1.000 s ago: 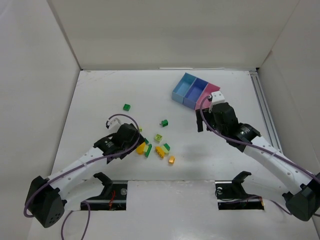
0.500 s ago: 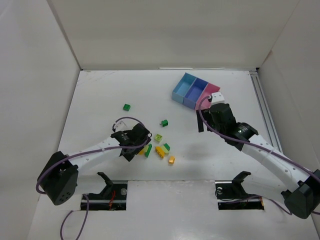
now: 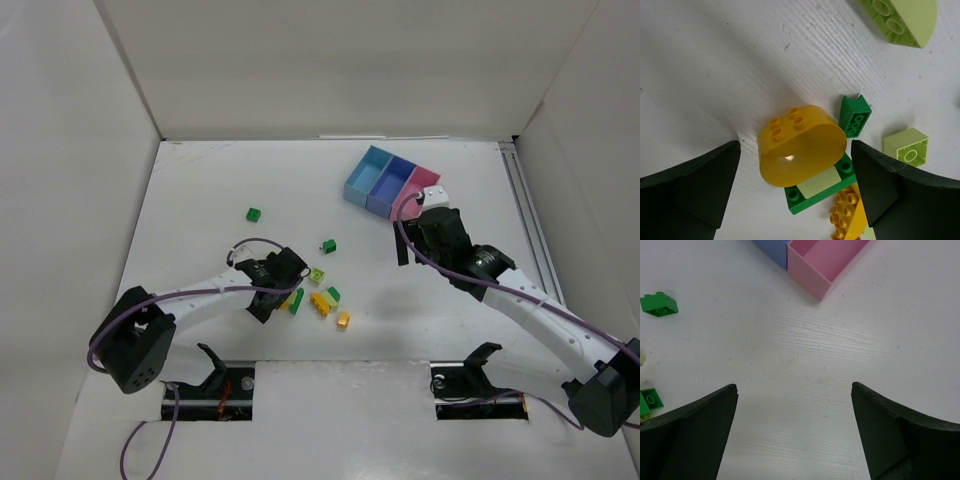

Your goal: Sort the legos into containers by color

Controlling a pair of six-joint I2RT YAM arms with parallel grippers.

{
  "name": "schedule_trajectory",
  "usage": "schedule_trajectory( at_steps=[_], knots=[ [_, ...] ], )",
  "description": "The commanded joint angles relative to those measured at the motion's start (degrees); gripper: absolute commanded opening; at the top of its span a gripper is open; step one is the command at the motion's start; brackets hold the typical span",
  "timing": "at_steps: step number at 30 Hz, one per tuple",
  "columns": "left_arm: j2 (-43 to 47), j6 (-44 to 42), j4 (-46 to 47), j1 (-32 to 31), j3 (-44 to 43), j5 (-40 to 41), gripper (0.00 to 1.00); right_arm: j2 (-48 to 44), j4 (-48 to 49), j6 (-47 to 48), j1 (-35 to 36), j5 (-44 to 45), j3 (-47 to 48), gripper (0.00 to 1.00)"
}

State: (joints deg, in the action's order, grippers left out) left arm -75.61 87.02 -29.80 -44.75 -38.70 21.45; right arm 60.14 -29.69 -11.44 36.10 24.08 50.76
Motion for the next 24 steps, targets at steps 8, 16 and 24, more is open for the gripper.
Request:
schedule_trajectory(
  at_steps=[8, 16, 24],
  knots=[
    [-1.55, 3.94, -3.24, -1.21, -1.03, 2.45, 0.80, 0.24, -0.37, -0.60, 0.03, 0.80, 1.36, 1.00],
    [-2.61, 5.70, -3.86, -1.21, -1.55, 5.26, 0.78, 0.24, -0.37, -0.60, 0.03, 0.27, 1.36, 1.00],
    [-4.98, 4.48, -3.33, -1.21, -3.31, 5.18, 0.71, 0.77, -1.42, -0.60, 0.03, 0.27, 1.88, 1.00]
  ],
)
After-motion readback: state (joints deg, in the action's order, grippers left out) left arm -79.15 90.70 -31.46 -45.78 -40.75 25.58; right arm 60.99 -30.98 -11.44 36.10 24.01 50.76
